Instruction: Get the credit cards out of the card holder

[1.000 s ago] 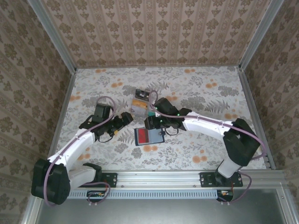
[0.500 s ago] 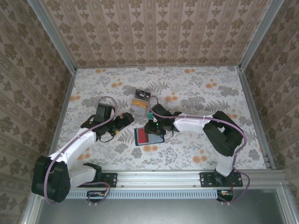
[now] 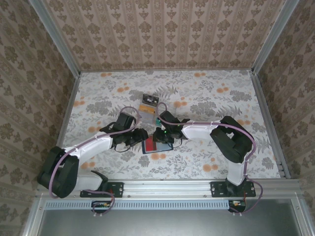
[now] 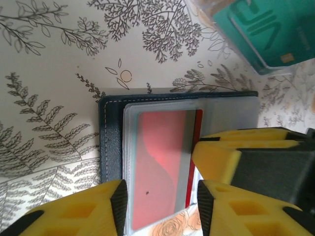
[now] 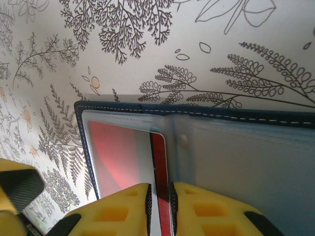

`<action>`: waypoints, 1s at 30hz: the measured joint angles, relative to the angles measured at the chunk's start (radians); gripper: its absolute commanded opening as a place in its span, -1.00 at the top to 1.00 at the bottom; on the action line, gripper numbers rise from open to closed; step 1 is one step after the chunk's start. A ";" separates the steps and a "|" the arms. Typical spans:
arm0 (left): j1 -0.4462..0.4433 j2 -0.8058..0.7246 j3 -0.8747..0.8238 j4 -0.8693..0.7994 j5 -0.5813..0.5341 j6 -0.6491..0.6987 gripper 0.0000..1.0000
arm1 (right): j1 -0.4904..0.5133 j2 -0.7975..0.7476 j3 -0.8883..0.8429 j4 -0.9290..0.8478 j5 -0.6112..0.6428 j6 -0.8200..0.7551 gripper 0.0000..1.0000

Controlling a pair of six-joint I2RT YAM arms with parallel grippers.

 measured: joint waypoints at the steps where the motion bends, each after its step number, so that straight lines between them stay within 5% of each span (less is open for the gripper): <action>1: -0.004 0.014 0.000 0.005 -0.001 -0.002 0.26 | 0.000 0.000 -0.003 0.006 0.000 0.000 0.58; 30: -0.019 0.138 0.000 0.064 -0.027 -0.010 0.51 | -0.029 0.000 -0.077 0.149 -0.101 -0.017 0.65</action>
